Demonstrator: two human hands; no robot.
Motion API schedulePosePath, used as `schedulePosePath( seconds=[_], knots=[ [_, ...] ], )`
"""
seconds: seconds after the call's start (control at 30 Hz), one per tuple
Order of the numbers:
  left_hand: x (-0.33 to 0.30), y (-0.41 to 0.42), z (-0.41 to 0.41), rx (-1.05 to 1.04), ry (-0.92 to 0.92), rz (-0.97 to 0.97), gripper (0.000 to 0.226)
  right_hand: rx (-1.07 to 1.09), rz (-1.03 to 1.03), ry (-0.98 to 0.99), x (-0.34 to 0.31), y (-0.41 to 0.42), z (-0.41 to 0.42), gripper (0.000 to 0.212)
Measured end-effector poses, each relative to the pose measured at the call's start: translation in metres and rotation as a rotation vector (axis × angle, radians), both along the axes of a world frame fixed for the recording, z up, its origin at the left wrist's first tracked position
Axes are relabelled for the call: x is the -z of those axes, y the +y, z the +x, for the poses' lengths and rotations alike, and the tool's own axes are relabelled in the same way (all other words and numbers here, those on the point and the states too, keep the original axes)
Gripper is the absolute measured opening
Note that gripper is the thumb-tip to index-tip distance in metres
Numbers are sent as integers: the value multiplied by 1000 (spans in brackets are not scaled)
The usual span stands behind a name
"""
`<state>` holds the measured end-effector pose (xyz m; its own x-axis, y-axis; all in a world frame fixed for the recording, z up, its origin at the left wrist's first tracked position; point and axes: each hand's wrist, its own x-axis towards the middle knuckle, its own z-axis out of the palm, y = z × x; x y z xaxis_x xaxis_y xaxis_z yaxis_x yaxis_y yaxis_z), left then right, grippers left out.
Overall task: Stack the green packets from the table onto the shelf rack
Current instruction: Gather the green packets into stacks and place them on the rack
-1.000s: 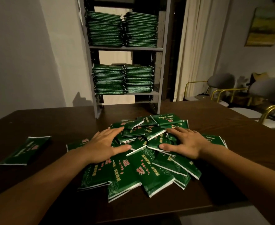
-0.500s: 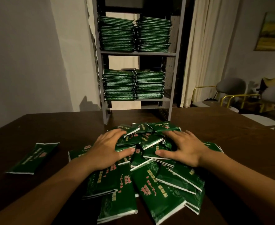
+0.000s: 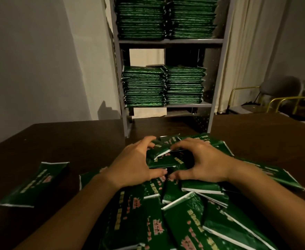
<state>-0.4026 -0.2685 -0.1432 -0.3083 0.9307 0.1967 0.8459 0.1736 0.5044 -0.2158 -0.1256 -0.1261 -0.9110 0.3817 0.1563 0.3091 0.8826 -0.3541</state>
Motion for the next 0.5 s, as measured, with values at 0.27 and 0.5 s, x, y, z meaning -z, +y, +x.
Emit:
schedulePosePath(
  seconds=[0.27, 0.5],
  knots=[
    [-2, -8, -3, 62, -103, 88, 97, 10, 267, 45, -4, -19, -11, 77],
    [-8, -20, -10, 18, -71, 112, 105, 1, 419, 275, -3, -30, -15, 25]
  ],
)
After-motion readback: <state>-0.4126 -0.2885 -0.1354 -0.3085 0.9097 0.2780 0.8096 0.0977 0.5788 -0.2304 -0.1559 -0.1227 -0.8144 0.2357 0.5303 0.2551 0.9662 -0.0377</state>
